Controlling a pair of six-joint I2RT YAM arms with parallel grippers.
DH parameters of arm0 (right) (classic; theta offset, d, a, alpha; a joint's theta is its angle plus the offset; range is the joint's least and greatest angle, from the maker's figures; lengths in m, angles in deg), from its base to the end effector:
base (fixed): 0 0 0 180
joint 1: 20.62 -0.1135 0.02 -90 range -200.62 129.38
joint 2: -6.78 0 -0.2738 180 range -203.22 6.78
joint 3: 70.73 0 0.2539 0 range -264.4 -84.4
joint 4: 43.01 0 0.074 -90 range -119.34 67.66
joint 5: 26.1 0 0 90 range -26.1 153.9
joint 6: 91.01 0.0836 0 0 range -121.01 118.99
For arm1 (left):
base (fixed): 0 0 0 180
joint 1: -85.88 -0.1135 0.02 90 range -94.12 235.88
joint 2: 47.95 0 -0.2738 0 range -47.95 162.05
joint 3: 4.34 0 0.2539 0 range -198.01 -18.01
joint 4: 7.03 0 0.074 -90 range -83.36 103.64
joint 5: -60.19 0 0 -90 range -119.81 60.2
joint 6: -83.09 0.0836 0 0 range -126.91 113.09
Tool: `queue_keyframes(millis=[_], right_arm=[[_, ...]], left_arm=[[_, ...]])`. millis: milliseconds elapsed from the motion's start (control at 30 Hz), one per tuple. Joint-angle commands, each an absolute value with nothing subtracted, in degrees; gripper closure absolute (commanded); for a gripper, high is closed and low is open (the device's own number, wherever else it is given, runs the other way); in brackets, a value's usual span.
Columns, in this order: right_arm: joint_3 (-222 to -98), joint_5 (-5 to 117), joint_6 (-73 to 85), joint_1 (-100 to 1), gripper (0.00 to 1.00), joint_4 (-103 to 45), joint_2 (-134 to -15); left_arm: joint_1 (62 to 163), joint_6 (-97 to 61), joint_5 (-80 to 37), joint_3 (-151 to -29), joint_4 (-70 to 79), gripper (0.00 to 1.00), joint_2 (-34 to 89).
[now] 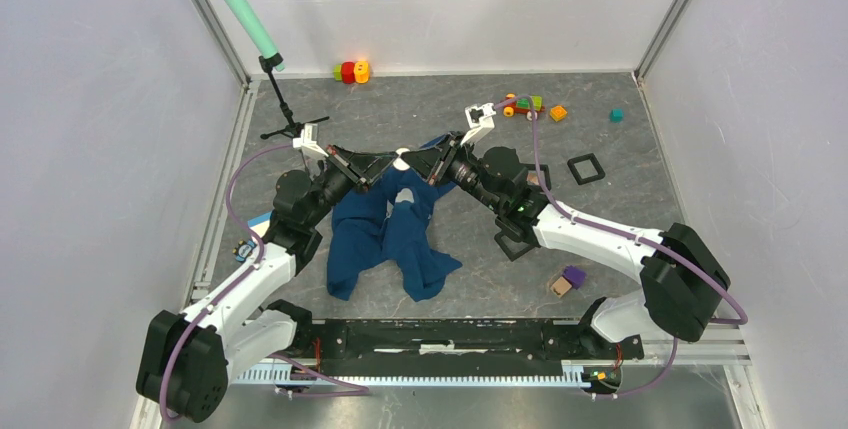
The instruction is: Remove the brooch from the garment
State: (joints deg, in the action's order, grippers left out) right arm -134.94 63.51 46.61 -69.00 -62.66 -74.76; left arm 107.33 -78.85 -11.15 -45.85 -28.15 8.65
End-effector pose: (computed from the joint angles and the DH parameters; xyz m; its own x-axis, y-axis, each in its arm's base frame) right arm 0.2517 0.2841 0.3151 -0.5374 0.5073 -0.6737 -0.5268 0.4219 0.7379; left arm 0.2385 -0.1225 0.2921 -0.5806 -0.7397 -0.3403 0.2922 0.2008 -0.9351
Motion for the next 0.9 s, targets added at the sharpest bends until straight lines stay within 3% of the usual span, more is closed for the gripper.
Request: queue_keyframes(millis=[0,867], right_arm=[[-135.14,65.20,43.20,-69.44,0.82,-60.87,-75.17],[-133.18,73.37,40.27,-70.66,0.80,-69.91,-78.94]], left_arm=[[107.95,-79.33,-5.69,-48.98,-30.19,0.98,7.42],[108.78,-81.14,-5.72,-47.65,-30.64,0.98,6.78]])
